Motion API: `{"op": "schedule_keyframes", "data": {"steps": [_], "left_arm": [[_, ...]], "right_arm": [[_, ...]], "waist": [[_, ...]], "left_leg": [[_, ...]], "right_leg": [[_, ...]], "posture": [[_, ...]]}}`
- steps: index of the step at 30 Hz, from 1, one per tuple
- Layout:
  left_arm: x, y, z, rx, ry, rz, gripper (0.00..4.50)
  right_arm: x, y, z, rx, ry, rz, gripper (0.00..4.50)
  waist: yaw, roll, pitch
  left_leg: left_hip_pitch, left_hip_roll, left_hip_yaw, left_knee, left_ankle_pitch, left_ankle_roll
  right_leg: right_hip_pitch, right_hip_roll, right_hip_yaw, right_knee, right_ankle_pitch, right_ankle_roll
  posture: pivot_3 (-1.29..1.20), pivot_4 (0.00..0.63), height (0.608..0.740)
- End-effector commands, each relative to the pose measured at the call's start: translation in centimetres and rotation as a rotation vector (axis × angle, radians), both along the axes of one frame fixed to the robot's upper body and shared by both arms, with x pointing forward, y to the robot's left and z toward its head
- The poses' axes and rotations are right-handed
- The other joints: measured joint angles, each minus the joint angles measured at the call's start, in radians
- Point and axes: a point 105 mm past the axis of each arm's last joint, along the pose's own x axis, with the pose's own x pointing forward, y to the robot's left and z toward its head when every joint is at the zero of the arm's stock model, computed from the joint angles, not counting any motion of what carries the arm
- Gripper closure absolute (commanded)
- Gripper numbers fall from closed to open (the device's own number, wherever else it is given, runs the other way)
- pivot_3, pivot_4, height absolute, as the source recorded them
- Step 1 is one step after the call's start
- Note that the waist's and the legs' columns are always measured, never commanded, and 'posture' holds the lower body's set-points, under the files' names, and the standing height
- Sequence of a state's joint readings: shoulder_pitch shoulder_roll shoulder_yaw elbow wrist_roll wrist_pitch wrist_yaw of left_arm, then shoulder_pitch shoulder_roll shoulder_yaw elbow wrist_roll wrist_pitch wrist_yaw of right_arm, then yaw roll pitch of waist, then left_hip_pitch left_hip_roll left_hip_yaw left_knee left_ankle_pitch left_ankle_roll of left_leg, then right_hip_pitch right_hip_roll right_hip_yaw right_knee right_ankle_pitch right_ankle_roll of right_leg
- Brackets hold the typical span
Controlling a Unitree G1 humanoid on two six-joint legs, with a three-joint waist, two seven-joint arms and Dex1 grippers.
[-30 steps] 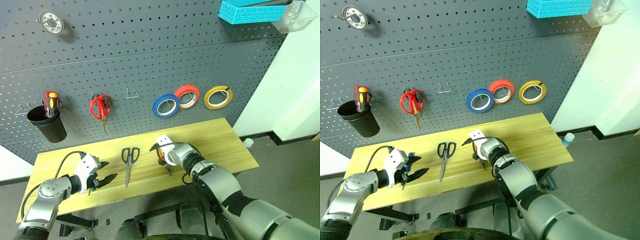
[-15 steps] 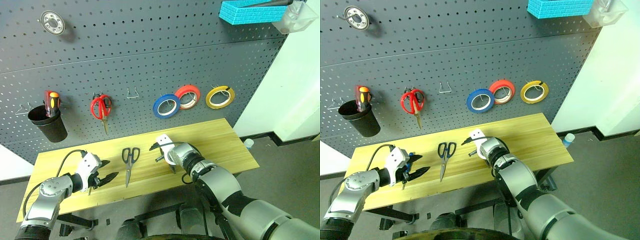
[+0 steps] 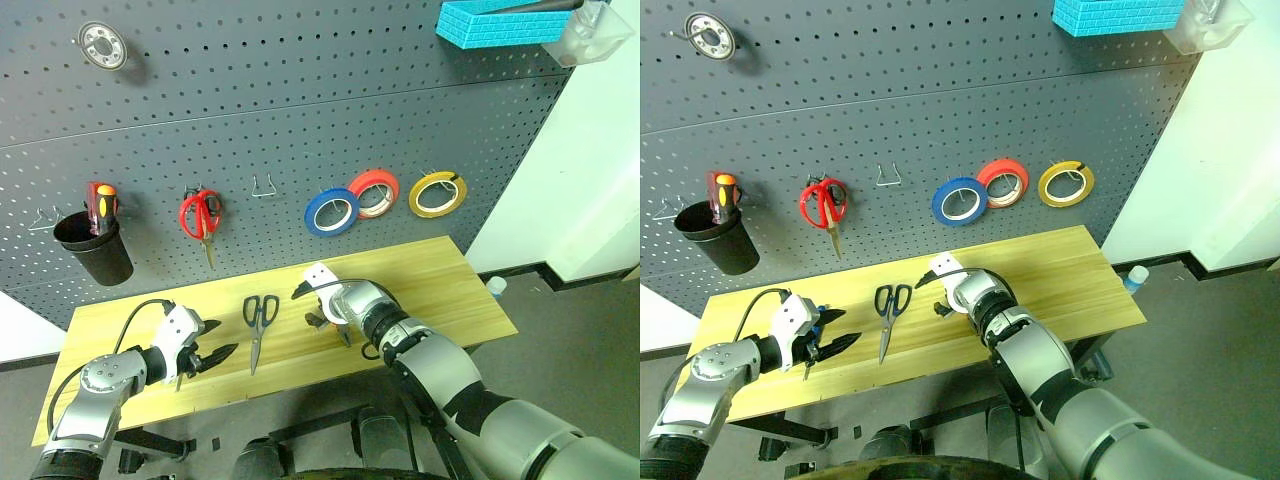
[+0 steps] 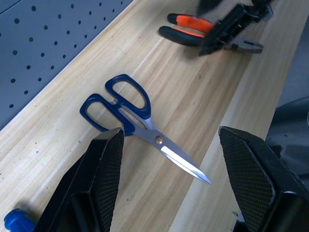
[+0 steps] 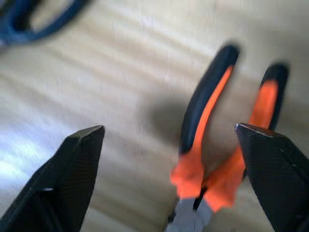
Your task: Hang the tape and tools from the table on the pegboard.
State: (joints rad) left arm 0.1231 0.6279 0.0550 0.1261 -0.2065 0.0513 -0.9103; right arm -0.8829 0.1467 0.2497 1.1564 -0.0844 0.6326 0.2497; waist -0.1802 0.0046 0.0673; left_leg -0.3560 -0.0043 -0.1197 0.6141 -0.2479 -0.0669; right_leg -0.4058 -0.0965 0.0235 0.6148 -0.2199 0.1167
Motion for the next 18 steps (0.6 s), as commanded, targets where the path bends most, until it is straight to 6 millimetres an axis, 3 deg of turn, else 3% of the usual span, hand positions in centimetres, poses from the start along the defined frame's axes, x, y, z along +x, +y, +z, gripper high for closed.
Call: {"op": "schedule_keyframes", "data": {"steps": [1,11,18], "left_arm": [[0.3,0.1,0.7,0.004,-0.036,-0.001,1.22],[0.5,-0.1,0.7,0.001,-0.041,-0.007,1.22],[0.3,-0.1,0.7,0.002,-0.035,-0.007,1.22]], "right_arm": [[-2.5,2.1,-1.8,0.047,0.057,-0.015,0.17],[-3.1,0.1,-3.2,0.015,0.114,-0.142,0.17],[-3.2,0.1,-3.3,0.025,0.112,-0.142,0.08]], "waist": [[0.001,0.000,0.000],[-0.002,-0.001,-0.001],[-0.001,-0.001,-0.001]], "left_leg": [[0.000,0.000,0.000,0.000,0.000,0.000],[0.001,0.000,0.000,0.000,0.000,0.000],[0.001,0.000,-0.001,0.000,0.000,0.000]], "right_leg": [[0.000,0.000,0.000,0.000,0.000,0.000],[0.001,0.000,0.000,0.000,0.000,0.000],[0.001,0.001,0.000,0.000,0.000,-0.001]], "posture": [[-0.11,0.000,0.738],[-0.11,0.000,0.738],[-0.11,0.000,0.738]]}}
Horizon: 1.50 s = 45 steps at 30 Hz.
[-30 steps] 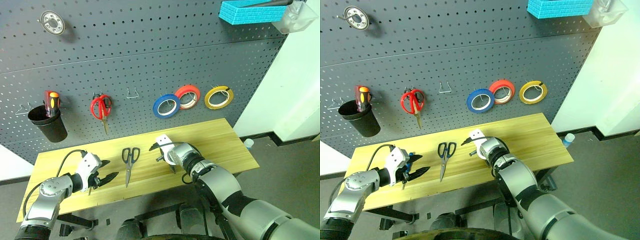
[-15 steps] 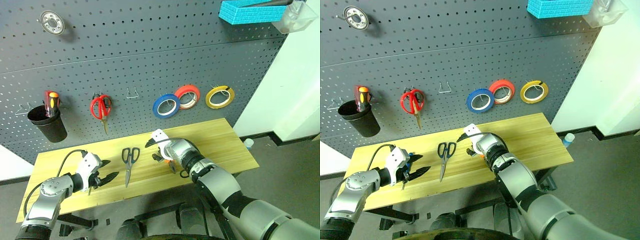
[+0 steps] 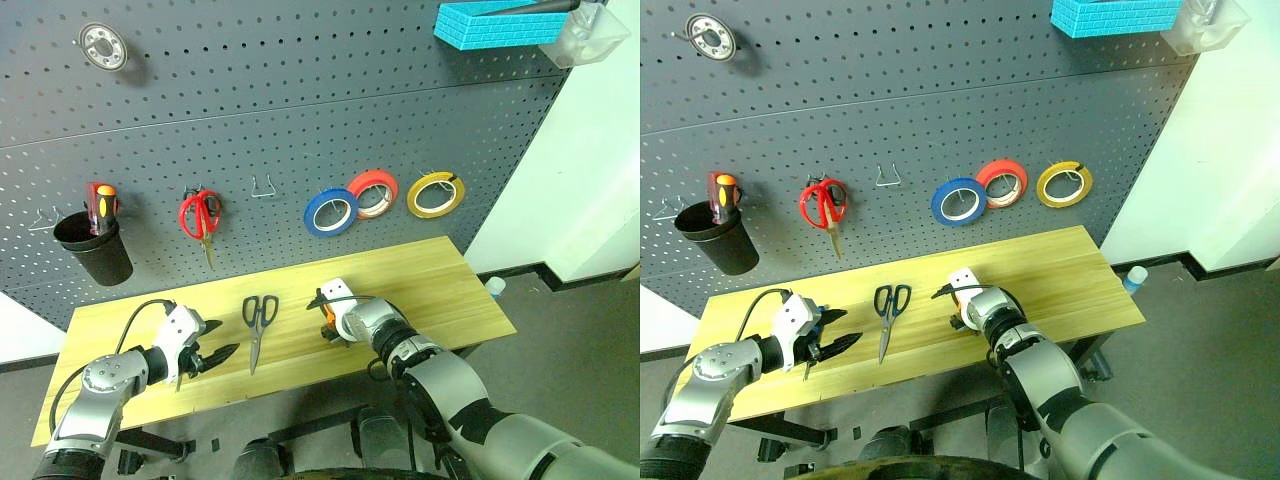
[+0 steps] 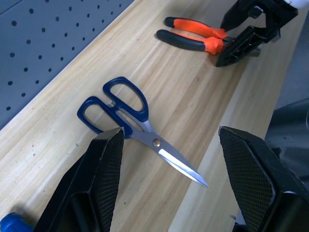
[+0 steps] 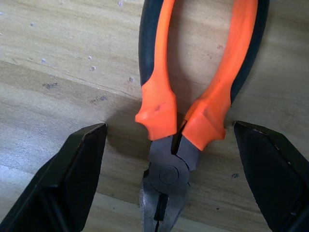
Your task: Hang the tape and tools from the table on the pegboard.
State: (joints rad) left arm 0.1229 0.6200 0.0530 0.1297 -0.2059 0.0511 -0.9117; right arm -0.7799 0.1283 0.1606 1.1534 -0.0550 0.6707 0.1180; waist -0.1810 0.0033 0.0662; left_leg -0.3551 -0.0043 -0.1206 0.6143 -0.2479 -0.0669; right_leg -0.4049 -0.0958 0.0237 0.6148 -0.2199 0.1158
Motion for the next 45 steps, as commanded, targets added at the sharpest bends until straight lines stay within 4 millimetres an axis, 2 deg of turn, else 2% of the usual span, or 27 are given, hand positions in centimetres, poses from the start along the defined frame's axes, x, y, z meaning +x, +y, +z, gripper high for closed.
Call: {"op": "schedule_keyframes", "data": {"steps": [1,21,24,29,37,45], "left_arm": [[0.3,0.1,0.8,0.009,-0.039,-0.008,1.22],[0.2,-0.3,0.6,0.004,-0.035,-0.017,1.22],[0.3,-0.4,0.7,0.003,-0.036,-0.018,1.22],[0.2,-0.5,0.7,0.001,-0.036,-0.021,1.22],[-0.3,-0.9,0.5,-0.008,-0.027,-0.023,1.22],[-1.1,-1.2,0.2,-0.026,-0.022,-0.010,1.22]], "right_arm": [[-1.0,3.2,0.1,0.063,0.012,0.045,0.08],[-0.2,2.7,0.3,0.068,-0.024,-0.045,0.08],[-0.1,2.6,0.2,0.063,-0.028,-0.042,0.69],[-0.1,2.5,0.2,0.062,-0.032,-0.038,2.36],[0.3,2.3,0.5,0.053,-0.066,0.048,2.40],[1.4,1.4,2.3,0.125,-0.160,0.216,2.40]], "waist": [[0.000,0.000,0.000],[0.001,0.000,0.000],[0.001,0.000,0.000],[0.001,0.000,0.000],[0.000,0.000,0.000],[0.002,0.001,0.000]], "left_leg": [[0.000,0.000,0.000,0.000,0.000,0.000],[0.000,0.000,0.000,0.000,0.000,0.000],[0.000,0.000,0.000,0.000,0.000,0.000],[0.000,0.000,0.000,0.000,0.000,0.000],[0.000,0.000,0.000,0.000,0.000,0.000],[-0.001,0.000,0.000,-0.001,0.000,0.000]], "right_leg": [[0.000,0.000,0.000,0.000,0.000,0.000],[0.000,0.000,0.000,0.000,0.000,0.000],[0.000,0.000,0.000,0.000,0.000,0.000],[0.000,0.000,0.000,0.000,0.000,0.000],[0.000,0.000,0.000,0.000,0.000,0.000],[-0.001,0.000,0.000,-0.001,0.000,0.000]], "posture": [[-0.11,0.000,0.738],[-0.10,0.000,0.738],[-0.11,0.000,0.738],[-0.11,0.000,0.738],[-0.10,0.000,0.738],[-0.11,0.000,0.738]]}}
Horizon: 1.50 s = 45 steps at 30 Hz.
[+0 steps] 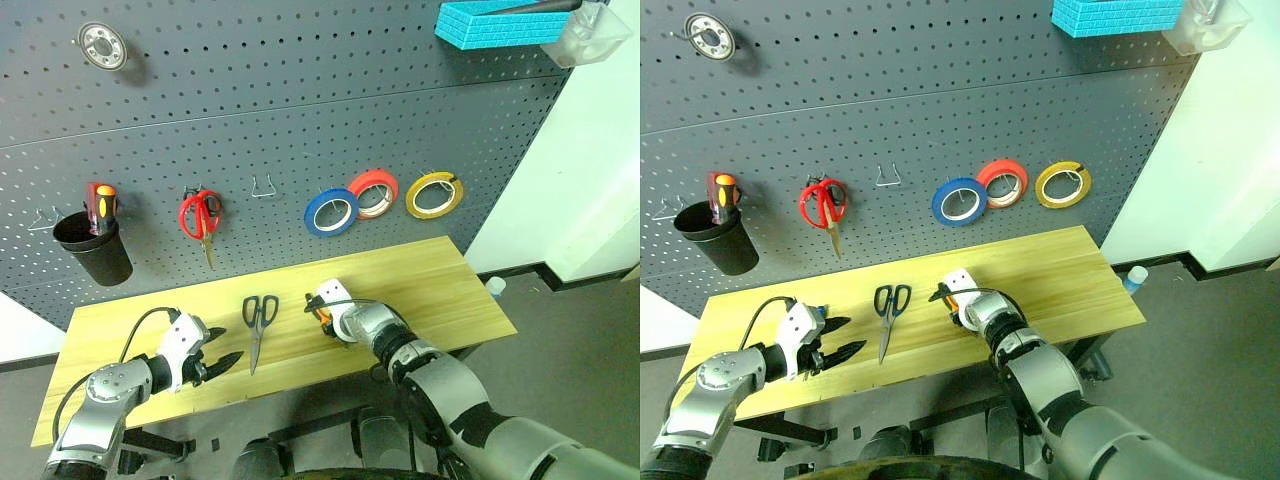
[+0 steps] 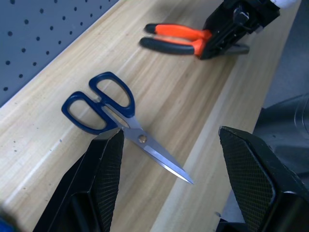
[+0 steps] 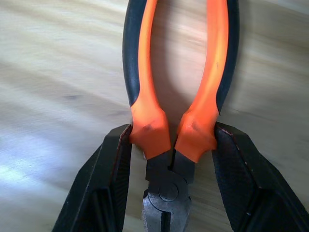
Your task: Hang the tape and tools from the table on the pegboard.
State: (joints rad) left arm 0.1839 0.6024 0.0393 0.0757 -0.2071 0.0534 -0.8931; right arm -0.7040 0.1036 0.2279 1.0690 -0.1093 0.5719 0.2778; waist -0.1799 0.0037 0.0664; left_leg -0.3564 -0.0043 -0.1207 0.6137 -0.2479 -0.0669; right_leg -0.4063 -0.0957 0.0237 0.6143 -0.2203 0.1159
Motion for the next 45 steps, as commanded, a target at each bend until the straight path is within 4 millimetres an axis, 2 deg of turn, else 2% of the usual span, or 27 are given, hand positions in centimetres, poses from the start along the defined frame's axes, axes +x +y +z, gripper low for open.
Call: {"op": "schedule_keyframes", "data": {"steps": [1,7,13,18,33,39,45], "left_arm": [[0.1,-0.4,0.8,-0.014,-0.037,-0.003,1.22],[0.1,-0.9,0.8,-0.031,-0.039,-0.005,1.22],[0.6,-1.3,1.0,-0.037,-0.049,-0.015,1.22],[0.8,-1.2,1.0,-0.035,-0.051,-0.019,1.22],[0.9,-1.3,1.0,-0.038,-0.052,-0.022,1.22],[0.8,-1.3,0.9,-0.039,-0.052,-0.016,1.22],[1.1,-1.3,1.2,-0.051,-0.084,0.000,1.22]], "right_arm": [[1.9,0.0,2.9,0.047,-0.141,0.094,2.40],[2.0,-2.0,5.0,0.063,-0.244,0.142,2.40],[1.8,-2.5,7.5,0.137,-0.318,0.178,2.40],[1.6,-3.2,8.5,0.163,-0.343,0.193,2.40],[0.5,-2.9,11.9,0.339,-0.404,0.294,2.40],[-0.2,-2.4,14.4,0.388,-0.503,0.410,2.40],[-0.6,-2.4,15.6,0.355,-0.615,0.513,2.40]], "waist": [[0.003,0.001,0.000],[0.001,0.001,0.001],[-0.001,0.001,0.001],[0.001,0.000,0.000],[0.000,0.000,0.001],[0.000,0.000,0.001],[0.001,0.000,0.001]], "left_leg": [[0.000,0.000,0.000,0.000,0.000,0.000],[-0.001,0.000,0.000,0.000,0.000,0.000],[-0.001,0.000,0.000,0.000,0.000,0.000],[-0.001,0.000,0.000,0.000,0.000,0.000],[-0.002,0.000,0.001,0.000,0.000,0.000],[-0.001,0.000,0.001,0.000,0.000,-0.001],[-0.002,0.000,0.001,0.000,0.000,-0.001]], "right_leg": [[0.000,0.000,0.000,0.000,0.000,0.000],[0.000,0.000,0.000,-0.001,0.000,0.000],[-0.001,0.000,0.000,-0.001,-0.002,-0.002],[-0.001,0.000,0.000,-0.001,-0.002,-0.002],[-0.001,0.000,0.000,-0.002,-0.002,-0.002],[-0.001,0.000,0.000,-0.002,-0.002,-0.002],[-0.001,0.000,0.000,-0.003,-0.002,-0.003]], "posture": [[-0.11,0.000,0.738],[-0.12,0.000,0.738],[-0.14,0.000,0.738],[-0.15,0.000,0.738],[-0.15,0.000,0.738],[-0.15,0.000,0.738],[-0.15,0.000,0.738]]}}
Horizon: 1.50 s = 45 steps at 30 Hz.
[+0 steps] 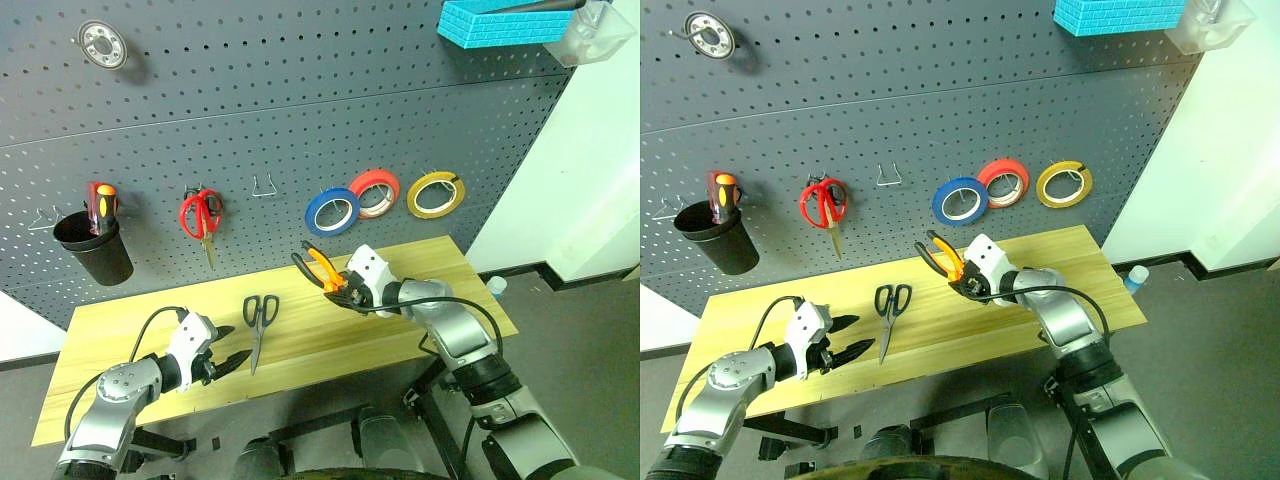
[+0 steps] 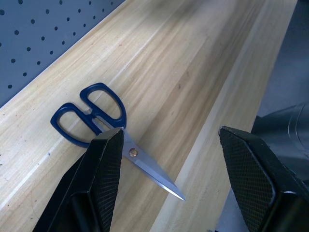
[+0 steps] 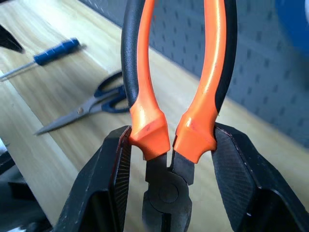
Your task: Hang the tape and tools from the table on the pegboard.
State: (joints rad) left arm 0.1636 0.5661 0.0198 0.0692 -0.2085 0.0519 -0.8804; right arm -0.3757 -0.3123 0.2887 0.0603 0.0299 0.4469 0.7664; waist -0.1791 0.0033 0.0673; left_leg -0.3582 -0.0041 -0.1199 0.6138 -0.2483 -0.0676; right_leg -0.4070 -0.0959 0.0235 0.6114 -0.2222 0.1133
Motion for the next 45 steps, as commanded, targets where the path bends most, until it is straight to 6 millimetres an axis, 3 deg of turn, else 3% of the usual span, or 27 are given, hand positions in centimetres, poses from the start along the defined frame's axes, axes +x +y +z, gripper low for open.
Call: {"op": "schedule_keyframes", "data": {"steps": [1,10,16,22,28,34,45], "left_arm": [[0.6,0.0,1.2,-0.019,-0.071,0.014,1.22],[2.5,0.9,4.1,-0.102,-0.290,0.174,1.22],[5.2,3.3,7.2,-0.081,-0.523,0.342,1.22],[6.1,4.5,8.7,-0.069,-0.668,0.441,1.22],[6.1,4.7,8.9,-0.065,-0.720,0.493,1.22],[5.2,4.9,8.4,-0.052,-0.739,0.531,1.22],[4.2,5.2,8.0,-0.037,-0.736,0.558,1.22]], "right_arm": [[-0.1,0.7,2.7,0.014,-0.159,0.073,2.40],[1.2,2.0,7.6,0.048,-0.443,0.116,2.40],[2.4,5.4,12.5,0.170,-0.582,0.153,2.40],[4.1,8.8,15.5,0.243,-0.707,0.159,2.40],[5.7,11.2,16.4,0.273,-0.773,0.129,2.40],[7.6,12.5,17.6,0.332,-0.826,-0.018,2.40],[8.6,14.1,18.5,0.501,-0.637,-0.102,2.40]], "waist": [[0.000,0.000,0.000],[0.000,-0.001,0.000],[0.000,-0.001,0.000],[0.000,-0.001,0.000],[0.000,-0.001,0.000],[0.000,-0.001,0.000],[0.005,-0.001,0.000]], "left_leg": [[0.000,0.000,0.000,0.000,0.000,0.000],[0.000,0.000,0.000,0.000,0.000,0.000],[0.001,0.000,0.000,0.000,0.000,0.000],[0.001,0.000,0.000,0.000,0.001,0.000],[0.002,0.000,0.000,0.000,0.001,0.000],[0.002,0.000,0.000,0.000,0.001,0.000],[0.002,0.000,-0.001,-0.001,0.001,0.000]], "right_leg": [[0.000,0.000,0.000,0.000,0.000,0.000],[0.000,0.000,0.000,0.000,0.000,0.000],[0.001,0.000,0.000,0.001,0.000,0.000],[0.001,0.000,0.000,0.001,0.002,0.003],[0.001,0.000,0.000,0.001,0.003,0.004],[0.001,0.000,0.000,0.002,0.003,0.003],[0.001,0.001,0.000,0.003,0.002,0.002]], "posture": [[-0.15,0.000,0.738],[-0.15,0.000,0.738],[-0.14,0.000,0.738],[-0.13,0.000,0.738],[-0.11,0.000,0.738],[-0.09,0.000,0.738],[-0.06,0.000,0.738]]}}
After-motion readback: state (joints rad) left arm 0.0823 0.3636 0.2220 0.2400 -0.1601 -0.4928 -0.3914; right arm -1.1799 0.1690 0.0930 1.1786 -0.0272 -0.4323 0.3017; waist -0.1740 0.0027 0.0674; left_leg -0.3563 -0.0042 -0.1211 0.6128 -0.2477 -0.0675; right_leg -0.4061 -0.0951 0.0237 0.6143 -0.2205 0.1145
